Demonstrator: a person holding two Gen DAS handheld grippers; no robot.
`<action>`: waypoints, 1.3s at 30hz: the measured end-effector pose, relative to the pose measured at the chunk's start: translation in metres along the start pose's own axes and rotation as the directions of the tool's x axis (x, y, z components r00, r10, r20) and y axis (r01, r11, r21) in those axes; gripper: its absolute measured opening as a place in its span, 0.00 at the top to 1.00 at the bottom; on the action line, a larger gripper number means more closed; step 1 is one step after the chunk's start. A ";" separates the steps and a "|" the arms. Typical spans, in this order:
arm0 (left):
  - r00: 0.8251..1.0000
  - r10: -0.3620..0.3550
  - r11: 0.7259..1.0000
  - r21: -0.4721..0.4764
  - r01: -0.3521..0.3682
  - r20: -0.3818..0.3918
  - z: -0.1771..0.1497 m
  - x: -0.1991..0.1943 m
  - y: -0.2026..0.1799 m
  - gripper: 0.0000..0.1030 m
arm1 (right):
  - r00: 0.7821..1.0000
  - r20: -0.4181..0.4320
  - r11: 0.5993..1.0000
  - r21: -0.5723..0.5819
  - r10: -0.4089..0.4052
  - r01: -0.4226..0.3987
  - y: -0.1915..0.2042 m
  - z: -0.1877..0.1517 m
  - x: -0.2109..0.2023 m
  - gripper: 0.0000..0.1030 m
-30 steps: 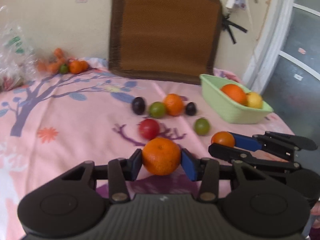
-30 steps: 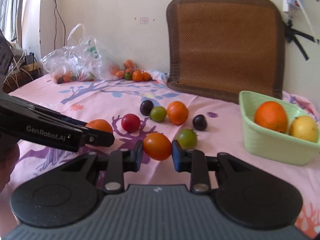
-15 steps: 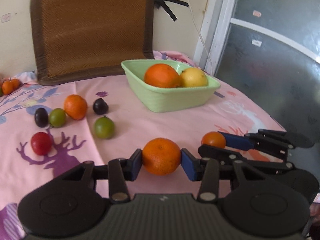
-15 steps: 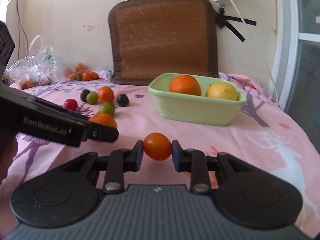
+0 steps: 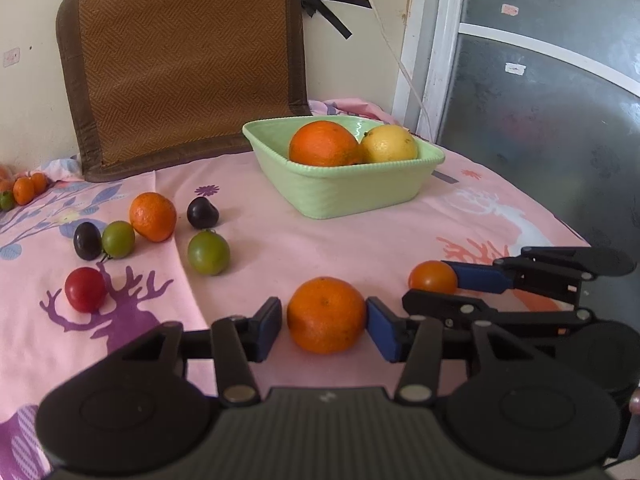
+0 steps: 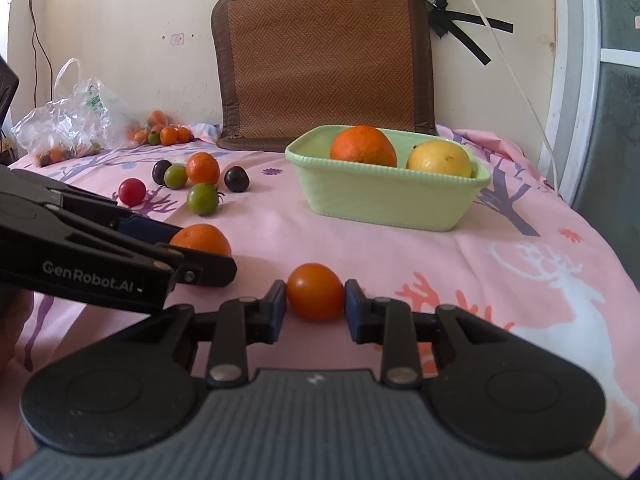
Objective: Organize fruits
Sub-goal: 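Carry the tangerine and tomato with both grippers over the green basket, then open both grippers to drop the tangerine and tomato into the basket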
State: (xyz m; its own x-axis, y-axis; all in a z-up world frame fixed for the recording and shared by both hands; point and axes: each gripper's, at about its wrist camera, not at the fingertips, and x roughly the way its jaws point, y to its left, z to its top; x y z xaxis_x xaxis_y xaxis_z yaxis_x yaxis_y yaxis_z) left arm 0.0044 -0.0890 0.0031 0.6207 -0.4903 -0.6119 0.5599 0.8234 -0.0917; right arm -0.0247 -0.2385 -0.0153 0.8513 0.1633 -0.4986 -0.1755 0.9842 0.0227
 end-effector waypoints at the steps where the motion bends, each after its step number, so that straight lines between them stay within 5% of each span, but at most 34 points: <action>1: 1.000 -0.003 1.000 0.006 0.003 0.003 -0.001 0.000 -0.001 0.59 | 1.000 0.000 1.000 0.000 0.001 -0.001 0.000 -0.001 -0.001 0.67; 6: 0.999 -0.048 0.999 -0.011 0.049 0.016 0.010 -0.002 0.001 0.60 | 0.999 0.042 1.000 0.007 -0.006 0.006 -0.003 0.001 -0.004 0.68; 14: 0.989 -0.033 0.999 -0.011 0.035 0.142 0.083 0.017 0.007 0.60 | 0.975 0.209 0.995 0.069 -0.081 0.068 -0.042 0.046 0.014 0.68; 18: 0.993 -0.015 0.999 -0.034 0.019 0.114 0.101 0.048 0.012 0.60 | 0.973 0.206 0.993 0.063 -0.107 0.096 -0.055 0.055 0.038 0.68; 28: 0.995 -0.007 0.999 -0.038 0.011 0.097 0.099 0.070 0.010 0.54 | 0.977 0.183 0.993 0.058 -0.113 0.104 -0.058 0.051 0.056 0.66; 31: 0.994 -0.002 0.999 -0.039 0.006 0.107 0.098 0.066 0.009 0.52 | 0.975 0.192 0.992 0.073 -0.112 0.100 -0.061 0.050 0.054 0.53; 39: 0.979 0.001 0.994 -0.110 0.021 0.203 0.074 -0.005 0.038 0.51 | 0.965 0.249 0.991 0.116 -0.086 0.058 -0.054 0.046 0.030 0.53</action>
State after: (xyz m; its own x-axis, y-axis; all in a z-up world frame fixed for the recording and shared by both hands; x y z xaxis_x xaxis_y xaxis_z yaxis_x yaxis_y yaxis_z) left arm 0.0628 -0.0761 0.0607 0.7199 -0.5368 -0.4400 0.5093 0.8392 -0.1906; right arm 0.0333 -0.2840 0.0080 0.9595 0.0899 -0.2669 -0.0668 0.9933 0.0944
